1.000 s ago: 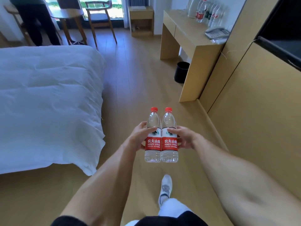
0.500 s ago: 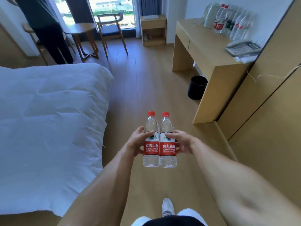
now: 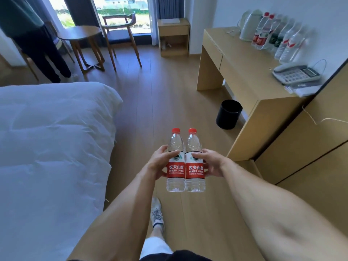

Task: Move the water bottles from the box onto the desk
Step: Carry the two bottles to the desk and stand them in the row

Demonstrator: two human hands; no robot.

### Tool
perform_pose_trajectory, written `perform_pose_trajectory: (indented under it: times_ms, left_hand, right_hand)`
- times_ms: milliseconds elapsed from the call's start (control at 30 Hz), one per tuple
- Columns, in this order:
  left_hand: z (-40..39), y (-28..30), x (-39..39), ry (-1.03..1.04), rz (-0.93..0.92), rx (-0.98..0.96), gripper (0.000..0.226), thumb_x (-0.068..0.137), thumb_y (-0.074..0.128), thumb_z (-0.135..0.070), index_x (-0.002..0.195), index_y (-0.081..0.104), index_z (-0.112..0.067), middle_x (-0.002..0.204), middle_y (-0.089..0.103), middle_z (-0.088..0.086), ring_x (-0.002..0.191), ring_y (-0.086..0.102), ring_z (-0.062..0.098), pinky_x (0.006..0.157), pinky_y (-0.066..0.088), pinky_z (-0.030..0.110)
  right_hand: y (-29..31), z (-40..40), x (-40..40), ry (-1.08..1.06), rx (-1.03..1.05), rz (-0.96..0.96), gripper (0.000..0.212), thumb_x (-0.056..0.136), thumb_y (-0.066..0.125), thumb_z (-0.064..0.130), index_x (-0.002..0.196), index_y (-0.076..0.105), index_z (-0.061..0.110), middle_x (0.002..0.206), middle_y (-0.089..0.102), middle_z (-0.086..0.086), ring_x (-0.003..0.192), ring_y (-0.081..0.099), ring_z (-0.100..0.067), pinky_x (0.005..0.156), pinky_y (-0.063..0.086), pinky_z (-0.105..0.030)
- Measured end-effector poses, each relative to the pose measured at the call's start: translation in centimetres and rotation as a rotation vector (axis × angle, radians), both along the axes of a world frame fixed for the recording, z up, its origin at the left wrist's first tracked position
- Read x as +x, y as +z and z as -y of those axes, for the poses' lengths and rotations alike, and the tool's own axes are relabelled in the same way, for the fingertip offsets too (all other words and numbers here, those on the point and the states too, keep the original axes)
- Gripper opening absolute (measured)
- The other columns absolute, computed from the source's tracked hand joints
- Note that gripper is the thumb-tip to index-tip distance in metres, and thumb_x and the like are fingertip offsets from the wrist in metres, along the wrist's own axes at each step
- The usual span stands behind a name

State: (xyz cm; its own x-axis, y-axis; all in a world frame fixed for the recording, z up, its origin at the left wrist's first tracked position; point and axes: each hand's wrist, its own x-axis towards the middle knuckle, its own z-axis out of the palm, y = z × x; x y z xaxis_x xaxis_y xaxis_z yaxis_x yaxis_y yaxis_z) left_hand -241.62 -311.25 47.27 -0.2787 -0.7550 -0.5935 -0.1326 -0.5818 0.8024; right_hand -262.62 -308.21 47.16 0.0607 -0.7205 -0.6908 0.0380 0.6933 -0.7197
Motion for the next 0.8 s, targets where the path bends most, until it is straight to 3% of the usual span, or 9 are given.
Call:
perform_pose_trajectory:
  times_ms: [167,400,567,800]
  left_hand:
    - [11.8,-0.9,-0.2,-0.074,0.004,-0.004,0.03,0.088,0.077,-0.032,0.105,0.053,-0.039,0.107,0.074,0.009,0.095,0.074,0.029,0.08,0.06,0.055]
    - [27.2,0.4,-0.6,-0.173,0.019,-0.008,0.045,0.087,0.078,-0.033,0.126,0.055,-0.032,0.105,0.076,0.008,0.094,0.075,0.029,0.075,0.062,0.054]
    - [35.6,1.2,-2.3,-0.232,0.025,-0.026,0.049,0.088,0.077,-0.032,0.131,0.053,-0.03,0.108,0.075,0.009,0.095,0.075,0.03,0.079,0.06,0.057]
    - [44.7,1.7,-6.7,-0.274,0.015,-0.027,0.052,0.089,0.076,-0.032,0.134,0.052,-0.028,0.113,0.072,0.011,0.097,0.074,0.03,0.076,0.061,0.054]
  right_hand:
    - [-0.7,10.2,-0.1,-0.064,-0.002,-0.018,0.032,0.091,0.07,0.028,0.12,0.058,0.021,0.113,0.07,-0.012,0.098,0.069,-0.03,0.085,0.058,-0.051]
    - [0.2,23.6,-0.1,-0.173,0.002,-0.018,0.036,0.09,0.072,0.028,0.122,0.058,0.021,0.115,0.07,-0.013,0.099,0.068,-0.031,0.087,0.056,-0.053]
    - [0.7,30.6,-1.3,-0.243,-0.015,0.003,0.025,0.09,0.072,0.027,0.112,0.062,0.023,0.109,0.073,-0.011,0.096,0.069,-0.03,0.084,0.057,-0.052]
    - [0.9,39.0,-5.4,-0.283,-0.031,-0.003,0.032,0.089,0.073,0.029,0.119,0.063,0.023,0.111,0.073,-0.011,0.102,0.069,-0.031,0.091,0.054,-0.057]
